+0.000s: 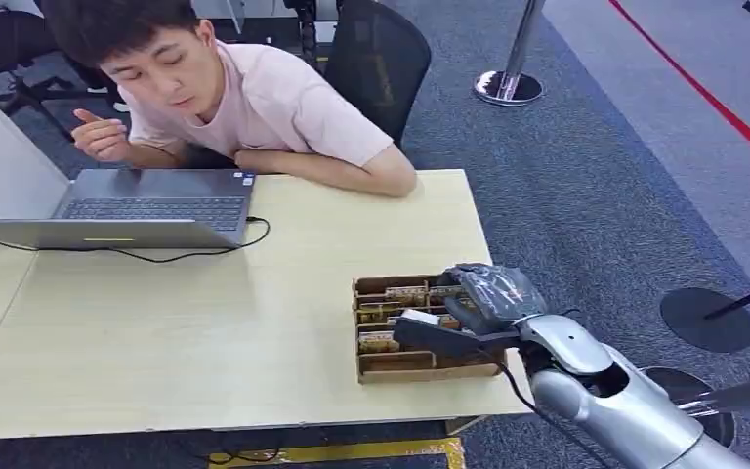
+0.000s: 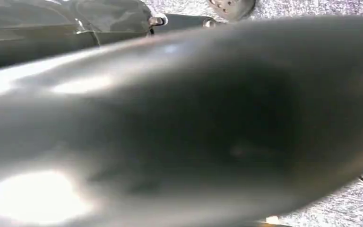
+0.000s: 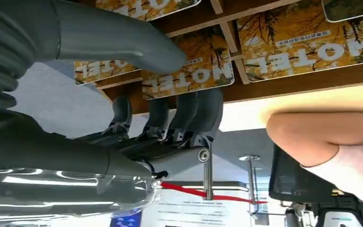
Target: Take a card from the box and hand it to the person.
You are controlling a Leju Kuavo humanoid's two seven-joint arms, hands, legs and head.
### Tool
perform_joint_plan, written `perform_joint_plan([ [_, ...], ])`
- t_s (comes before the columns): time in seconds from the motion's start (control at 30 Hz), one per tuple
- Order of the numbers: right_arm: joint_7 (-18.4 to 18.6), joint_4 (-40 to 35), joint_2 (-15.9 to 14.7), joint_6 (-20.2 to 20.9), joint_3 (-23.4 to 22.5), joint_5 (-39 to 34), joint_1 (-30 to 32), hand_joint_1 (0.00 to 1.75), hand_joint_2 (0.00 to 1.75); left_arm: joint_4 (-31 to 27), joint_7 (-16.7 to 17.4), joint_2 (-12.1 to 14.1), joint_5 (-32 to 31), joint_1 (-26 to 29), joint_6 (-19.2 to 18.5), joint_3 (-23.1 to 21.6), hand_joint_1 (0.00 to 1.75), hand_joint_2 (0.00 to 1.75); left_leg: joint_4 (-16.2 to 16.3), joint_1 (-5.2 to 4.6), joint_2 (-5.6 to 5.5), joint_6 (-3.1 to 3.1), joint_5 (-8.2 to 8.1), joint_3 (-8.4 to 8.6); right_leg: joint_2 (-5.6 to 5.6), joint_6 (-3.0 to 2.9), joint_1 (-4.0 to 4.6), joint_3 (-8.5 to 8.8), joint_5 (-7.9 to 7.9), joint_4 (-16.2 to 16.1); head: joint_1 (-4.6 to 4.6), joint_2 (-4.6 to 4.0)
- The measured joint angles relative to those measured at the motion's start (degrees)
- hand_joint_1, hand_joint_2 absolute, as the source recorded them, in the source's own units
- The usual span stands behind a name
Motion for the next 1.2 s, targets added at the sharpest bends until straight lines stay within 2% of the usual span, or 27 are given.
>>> perform_joint_plan([
  [0.27, 0.04, 0.07, 0.0, -0.02, 0.0, 0.26, 0.01, 0.99, 1.75, 0.0, -0.72, 0.0, 0.0, 0.0, -0.46, 0.0, 0.0, 0.0, 0.0, 0.0, 0.0, 0.0, 0.0, 0.0, 0.0, 0.0, 0.0, 0.0, 0.0, 0.0, -0.02, 0.0],
  [0.3, 0.09, 0.07, 0.0, -0.04, 0.0, 0.26, 0.02, 1.12, 1.75, 0.0, -0.83, 0.0, 0.02, 0.0, -0.5, 0.0, 0.0, 0.0, 0.0, 0.0, 0.0, 0.0, 0.0, 0.0, 0.0, 0.0, 0.0, 0.0, 0.0, 0.0, -0.02, 0.0],
  [0.33, 0.09, 0.07, 0.0, -0.02, 0.0, 0.28, 0.04, 1.12, 1.75, 0.0, -1.07, 0.0, 0.02, 0.0, -0.68, 0.0, 0.0, 0.0, 0.0, 0.0, 0.0, 0.0, 0.0, 0.0, 0.0, 0.0, 0.0, 0.0, 0.0, 0.0, -0.02, 0.02],
  [0.4, 0.11, 0.07, 0.0, -0.04, 0.0, 0.42, 0.1, 1.26, 1.75, 0.0, -1.9, 0.02, 0.04, 0.01, -0.98, 0.0, 0.0, 0.0, 0.0, 0.0, 0.0, 0.0, 0.0, 0.0, 0.0, 0.0, 0.0, 0.0, 0.0, 0.0, -0.02, 0.02],
  [0.43, 0.13, 0.07, 0.0, -0.02, 0.0, 0.41, 0.11, 1.27, 1.75, 0.0, -2.3, 0.02, 0.15, 0.0, -1.09, 0.0, 0.0, 1.75, 0.0, 0.0, 0.0, 0.0, 0.0, 0.0, 0.0, 0.0, 0.0, 0.0, 0.0, 0.0, -0.02, 0.0],
  [0.5, 0.15, 0.07, 0.0, -0.02, 0.0, 0.46, 0.14, 1.5, 1.75, 0.0, -2.73, 0.07, 0.22, 0.0, -1.62, 0.0, 0.0, 1.75, 0.0, 0.0, 0.0, 0.0, 0.0, 0.0, 0.0, 0.0, 0.0, 0.0, 0.0, 0.0, -0.02, 0.02],
  [0.6, 0.17, 0.07, 0.04, -0.02, 0.0, 0.79, 0.15, 1.54, 1.75, 0.0, -2.84, 0.11, 0.28, 0.0, -1.73, 0.02, 0.0, 1.75, 0.0, 0.0, 0.0, 0.0, 0.0, 0.0, 0.0, 0.0, 0.0, 0.0, 0.0, 0.0, -0.02, 0.02],
  [1.07, 0.26, 0.07, 0.39, 0.22, 0.0, 1.44, 0.07, 1.52, 1.75, 0.0, -3.04, 0.13, 1.16, 0.0, -1.24, 0.63, 0.0, 1.75, 0.0, 0.0, 0.0, 0.0, 0.0, 0.0, 0.0, 0.0, 0.0, 0.0, 0.0, 0.0, -0.02, 0.0],
  [1.2, -1.31, -0.22, 0.5, -2.12, -0.04, 1.35, 0.08, 1.52, 1.75, 0.0, -2.82, 0.13, 1.4, 0.0, -0.92, 1.22, 0.0, 1.75, 0.0, 0.0, 0.0, 0.0, 0.0, -0.01, 0.0, 0.0, 0.0, 0.0, 0.0, 0.0, -0.02, 0.02],
])
